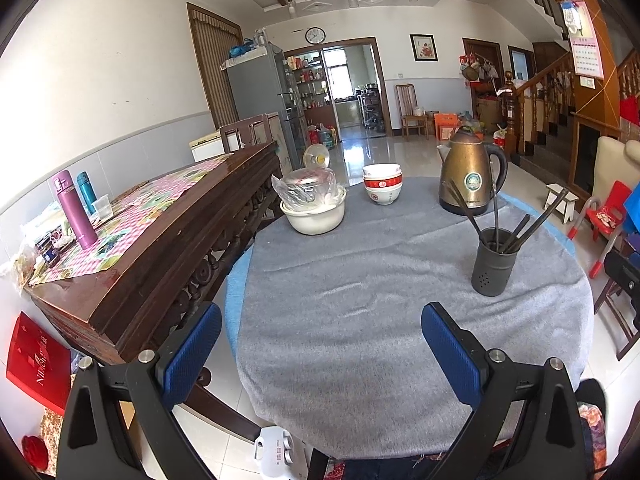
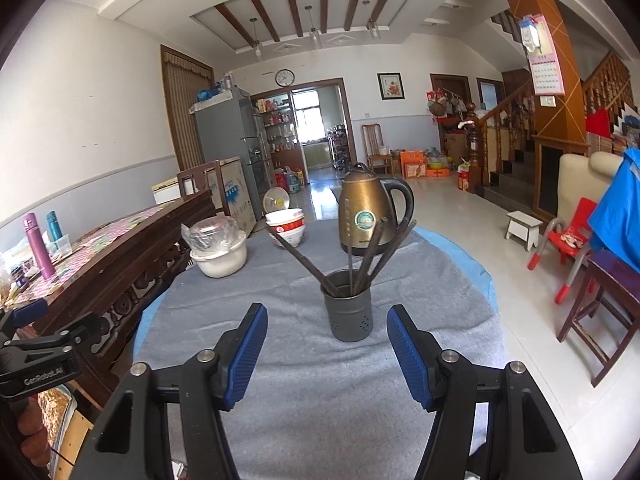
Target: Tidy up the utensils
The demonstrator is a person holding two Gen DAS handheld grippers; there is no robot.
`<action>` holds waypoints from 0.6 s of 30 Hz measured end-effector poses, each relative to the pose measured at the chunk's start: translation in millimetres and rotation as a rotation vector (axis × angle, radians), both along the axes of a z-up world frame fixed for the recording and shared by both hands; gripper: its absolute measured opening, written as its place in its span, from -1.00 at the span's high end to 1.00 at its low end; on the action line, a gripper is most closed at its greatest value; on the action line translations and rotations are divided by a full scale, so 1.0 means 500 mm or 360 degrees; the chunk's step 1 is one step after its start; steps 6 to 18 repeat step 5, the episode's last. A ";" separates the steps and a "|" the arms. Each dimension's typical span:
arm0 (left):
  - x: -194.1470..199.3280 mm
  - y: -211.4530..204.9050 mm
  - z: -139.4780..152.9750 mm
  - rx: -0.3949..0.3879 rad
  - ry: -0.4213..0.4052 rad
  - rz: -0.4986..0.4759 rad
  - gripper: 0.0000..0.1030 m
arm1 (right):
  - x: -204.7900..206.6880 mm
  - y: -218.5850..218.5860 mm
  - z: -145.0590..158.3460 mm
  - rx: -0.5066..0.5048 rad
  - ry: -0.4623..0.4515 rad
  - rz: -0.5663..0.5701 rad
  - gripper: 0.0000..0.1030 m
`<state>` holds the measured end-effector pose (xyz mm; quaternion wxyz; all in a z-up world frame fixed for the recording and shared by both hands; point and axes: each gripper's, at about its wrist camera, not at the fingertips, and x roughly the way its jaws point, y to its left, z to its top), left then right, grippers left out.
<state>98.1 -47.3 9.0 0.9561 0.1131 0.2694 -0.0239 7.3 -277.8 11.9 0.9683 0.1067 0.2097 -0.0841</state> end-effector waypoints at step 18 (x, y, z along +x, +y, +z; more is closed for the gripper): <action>0.053 -0.025 -0.019 -0.0075 0.0061 -0.0097 -0.94 | 0.053 -0.049 -0.036 -0.0049 0.0033 -0.0073 -0.30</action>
